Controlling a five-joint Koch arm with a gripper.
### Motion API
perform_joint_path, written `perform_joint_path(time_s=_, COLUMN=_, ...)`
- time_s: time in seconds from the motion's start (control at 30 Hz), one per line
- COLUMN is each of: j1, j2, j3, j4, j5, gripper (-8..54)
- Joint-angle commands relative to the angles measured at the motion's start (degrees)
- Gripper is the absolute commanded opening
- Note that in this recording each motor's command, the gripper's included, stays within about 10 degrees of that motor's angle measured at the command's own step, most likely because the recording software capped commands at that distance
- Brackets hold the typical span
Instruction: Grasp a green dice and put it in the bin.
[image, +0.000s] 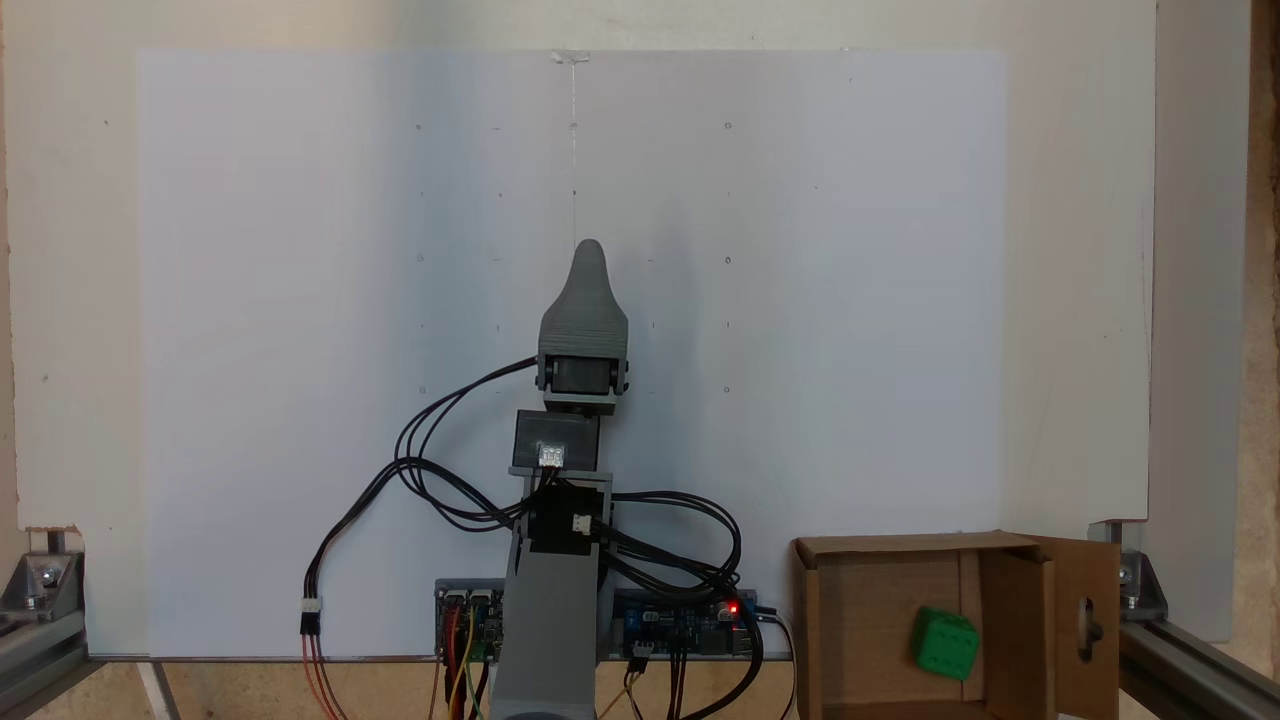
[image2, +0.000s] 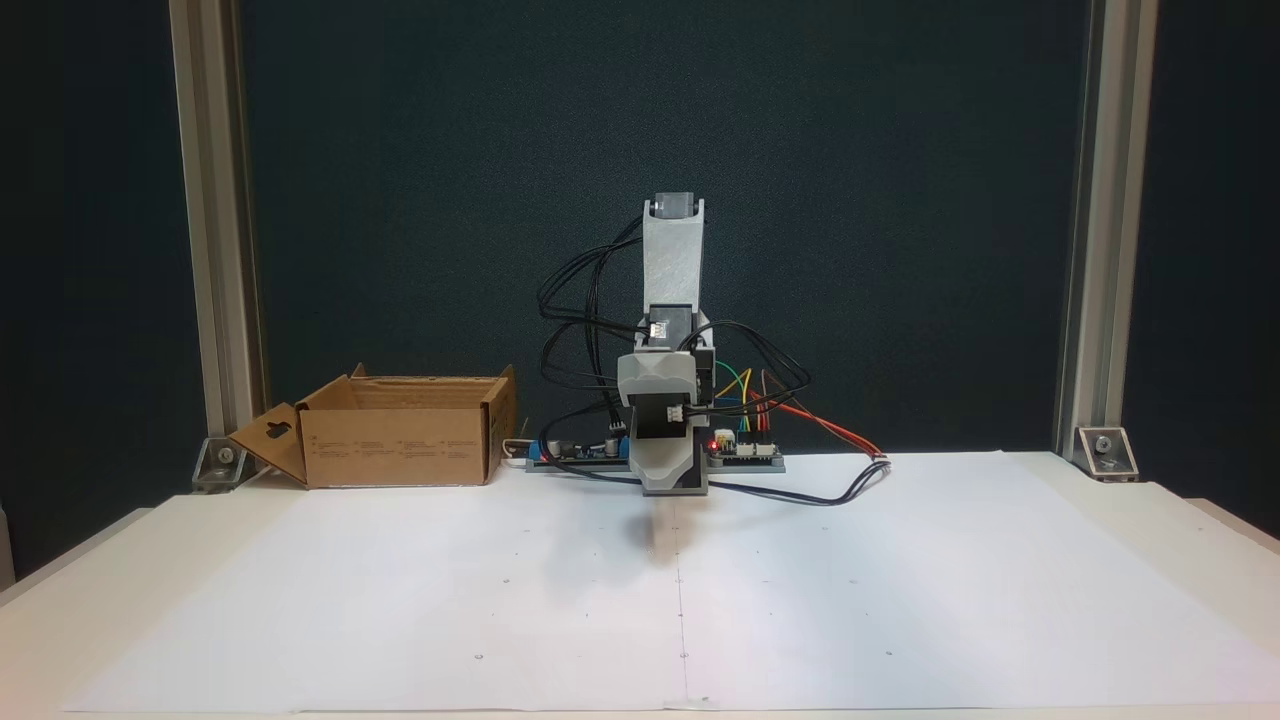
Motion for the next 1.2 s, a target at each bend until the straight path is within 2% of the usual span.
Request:
perform_joint_path(time_s=0.0, j1=0.26, j2=0.7, j3=-0.79, j4=-3.52, j5=2.11, gripper=45.7)
perform_joint_path(time_s=1.17, j1=0.26, j2=0.7, j3=0.97, j4=-8.26, j5=2.2, gripper=45.0)
